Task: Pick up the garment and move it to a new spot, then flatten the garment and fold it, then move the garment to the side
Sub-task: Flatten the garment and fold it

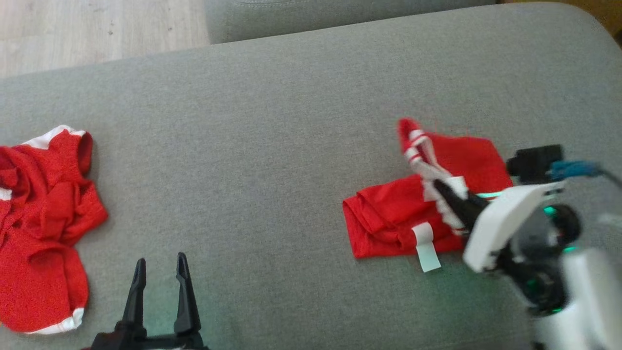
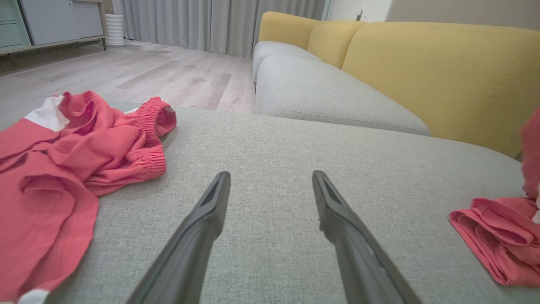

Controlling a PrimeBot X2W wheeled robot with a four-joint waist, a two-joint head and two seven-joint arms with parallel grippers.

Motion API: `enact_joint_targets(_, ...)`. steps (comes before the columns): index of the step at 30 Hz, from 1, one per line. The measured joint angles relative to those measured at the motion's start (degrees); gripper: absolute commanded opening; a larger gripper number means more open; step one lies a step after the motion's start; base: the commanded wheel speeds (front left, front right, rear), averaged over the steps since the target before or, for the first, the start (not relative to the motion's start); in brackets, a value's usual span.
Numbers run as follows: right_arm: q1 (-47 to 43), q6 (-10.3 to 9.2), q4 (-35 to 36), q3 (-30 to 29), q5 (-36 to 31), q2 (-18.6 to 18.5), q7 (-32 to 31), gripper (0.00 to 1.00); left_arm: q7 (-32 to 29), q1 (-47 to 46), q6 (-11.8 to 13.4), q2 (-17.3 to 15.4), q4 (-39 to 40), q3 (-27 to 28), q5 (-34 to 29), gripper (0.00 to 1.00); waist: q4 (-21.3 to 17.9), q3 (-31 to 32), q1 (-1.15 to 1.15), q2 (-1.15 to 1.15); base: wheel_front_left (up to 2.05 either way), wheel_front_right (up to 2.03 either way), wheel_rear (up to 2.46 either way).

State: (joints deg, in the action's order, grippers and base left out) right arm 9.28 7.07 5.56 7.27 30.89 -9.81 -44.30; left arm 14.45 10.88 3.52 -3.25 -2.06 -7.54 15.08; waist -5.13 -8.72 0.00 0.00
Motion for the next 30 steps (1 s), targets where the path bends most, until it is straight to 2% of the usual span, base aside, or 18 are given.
enact_joint_targets(2,-0.1,-0.01,-2.8,1.1,-1.6,3.0,2.9,0.00,0.0,0.0,-0.1,0.0,-0.2,-0.1,-0.1,1.00,0.4,0.2,0.00,0.00,0.00,0.00,0.00)
enact_joint_targets(5,-0.7,-0.01,-6.8,3.3,-3.1,5.4,6.5,0.00,0.0,0.0,-0.1,0.0,-0.3,-0.1,-0.1,1.00,1.0,0.7,0.00,0.00,0.00,0.00,0.00)
enact_joint_targets(14,-0.6,-0.01,-15.1,6.6,-3.3,6.3,15.5,0.00,0.0,0.1,-0.1,0.0,-0.4,-0.4,-0.1,1.00,2.2,0.9,0.00,0.00,0.00,0.00,0.00)
enact_joint_targets(15,-0.4,-0.01,-15.5,7.4,-2.4,6.3,16.5,0.40,0.0,0.1,-0.1,0.0,-0.5,-0.4,-0.1,1.00,2.2,0.8,0.01,0.00,0.00,0.00,0.00)
enact_joint_targets(16,-0.2,-0.01,-15.6,8.3,-0.7,6.3,17.8,0.96,0.0,0.1,-0.1,0.0,-0.6,-0.4,-0.1,1.00,2.2,0.8,0.01,0.00,0.00,0.00,0.00)
enact_joint_targets(17,-0.1,-0.01,-15.5,9.2,1.2,6.3,19.1,1.00,0.0,0.1,-0.1,0.0,-0.7,-0.4,-0.1,1.00,2.2,0.9,0.01,0.00,0.00,0.00,0.00)
enact_joint_targets(21,0.1,-0.01,-14.0,12.9,7.7,6.3,22.5,1.00,0.0,0.2,-0.1,0.0,-0.8,-0.3,-0.1,1.00,1.7,1.2,0.01,0.00,0.00,0.00,0.00)
enact_joint_targets(24,-0.1,-0.01,-10.3,14.2,9.8,6.3,24.6,1.00,0.0,0.6,-0.1,0.0,-0.8,0.0,-0.2,1.00,0.9,1.5,0.00,0.00,0.00,0.00,0.00)
enact_joint_targets(27,-1.1,-0.01,-6.0,13.6,9.6,6.3,26.5,1.00,0.0,1.3,-0.6,0.0,-0.9,0.3,-1.3,1.00,-0.1,1.9,0.00,0.00,0.00,0.00,0.00)
enact_joint_targets(30,-3.0,-0.01,-2.3,10.3,2.5,6.4,28.9,1.00,0.0,1.3,-1.3,0.0,-0.9,0.9,-1.7,1.00,-1.2,2.5,0.01,0.00,0.00,0.00,0.00)
